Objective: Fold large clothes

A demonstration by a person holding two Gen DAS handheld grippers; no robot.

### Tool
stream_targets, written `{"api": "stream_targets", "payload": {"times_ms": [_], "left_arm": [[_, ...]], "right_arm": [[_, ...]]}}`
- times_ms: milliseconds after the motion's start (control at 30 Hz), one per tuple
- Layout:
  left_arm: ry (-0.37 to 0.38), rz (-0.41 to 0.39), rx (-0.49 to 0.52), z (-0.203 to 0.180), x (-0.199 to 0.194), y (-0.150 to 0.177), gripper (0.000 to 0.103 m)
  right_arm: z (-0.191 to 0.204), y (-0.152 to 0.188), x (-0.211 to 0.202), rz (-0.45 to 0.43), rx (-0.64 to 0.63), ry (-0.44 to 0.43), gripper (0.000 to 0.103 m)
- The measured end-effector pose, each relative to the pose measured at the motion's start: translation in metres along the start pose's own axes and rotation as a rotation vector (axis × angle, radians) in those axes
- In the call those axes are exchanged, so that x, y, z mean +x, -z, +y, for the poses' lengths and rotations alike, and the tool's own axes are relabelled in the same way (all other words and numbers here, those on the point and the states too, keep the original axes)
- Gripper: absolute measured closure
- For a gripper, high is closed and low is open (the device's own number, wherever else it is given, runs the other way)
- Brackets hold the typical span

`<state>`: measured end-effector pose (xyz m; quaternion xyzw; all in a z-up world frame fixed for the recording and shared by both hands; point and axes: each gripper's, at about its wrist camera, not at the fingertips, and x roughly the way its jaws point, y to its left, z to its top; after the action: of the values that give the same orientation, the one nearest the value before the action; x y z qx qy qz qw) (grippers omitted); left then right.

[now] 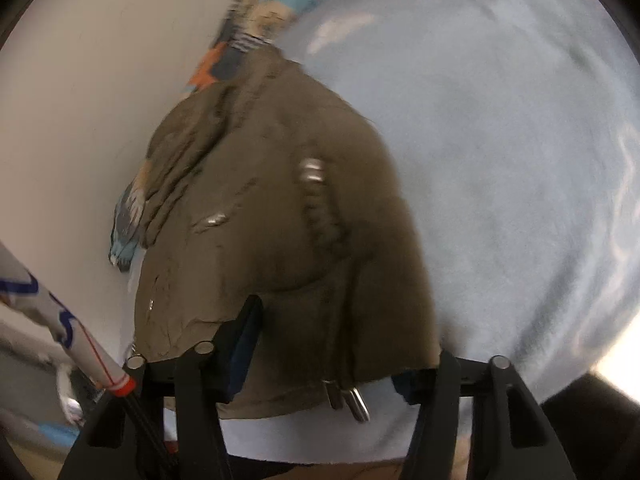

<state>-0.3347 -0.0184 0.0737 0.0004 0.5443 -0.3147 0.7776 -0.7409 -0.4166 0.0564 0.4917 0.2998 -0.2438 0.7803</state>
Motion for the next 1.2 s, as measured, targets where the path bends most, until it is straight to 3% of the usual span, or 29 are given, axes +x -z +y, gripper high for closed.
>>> {"api": "stream_targets", "payload": {"times_ms": [267, 333, 400, 500, 733, 900, 1200], "left_arm": [[-0.055, -0.009, 0.014, -0.002, 0.012, 0.001, 0.044], [-0.059, -0.029, 0.041, -0.003, 0.009, 0.001, 0.051], [-0.067, -0.045, 0.066, -0.01, 0.011, -0.001, 0.058], [-0.091, -0.054, 0.103, -0.016, 0.011, 0.001, 0.059], [-0.14, -0.055, 0.132, -0.019, 0.016, 0.006, 0.055], [-0.135, -0.063, 0.111, -0.016, 0.02, 0.006, 0.053], [-0.154, -0.064, 0.159, -0.02, 0.019, 0.007, 0.054]], "right_arm": [[-0.009, -0.002, 0.015, 0.019, 0.043, 0.022, 0.052], [-0.005, -0.002, 0.011, 0.001, 0.021, -0.006, 0.075], [0.001, -0.002, 0.006, -0.018, -0.016, -0.013, 0.08], [0.01, 0.0, 0.007, -0.024, -0.073, 0.032, 0.081], [0.008, 0.003, 0.015, -0.011, -0.045, 0.033, 0.079], [-0.003, 0.003, 0.02, 0.005, 0.014, 0.009, 0.075], [0.002, 0.006, 0.019, -0.022, -0.013, 0.032, 0.075]]}}
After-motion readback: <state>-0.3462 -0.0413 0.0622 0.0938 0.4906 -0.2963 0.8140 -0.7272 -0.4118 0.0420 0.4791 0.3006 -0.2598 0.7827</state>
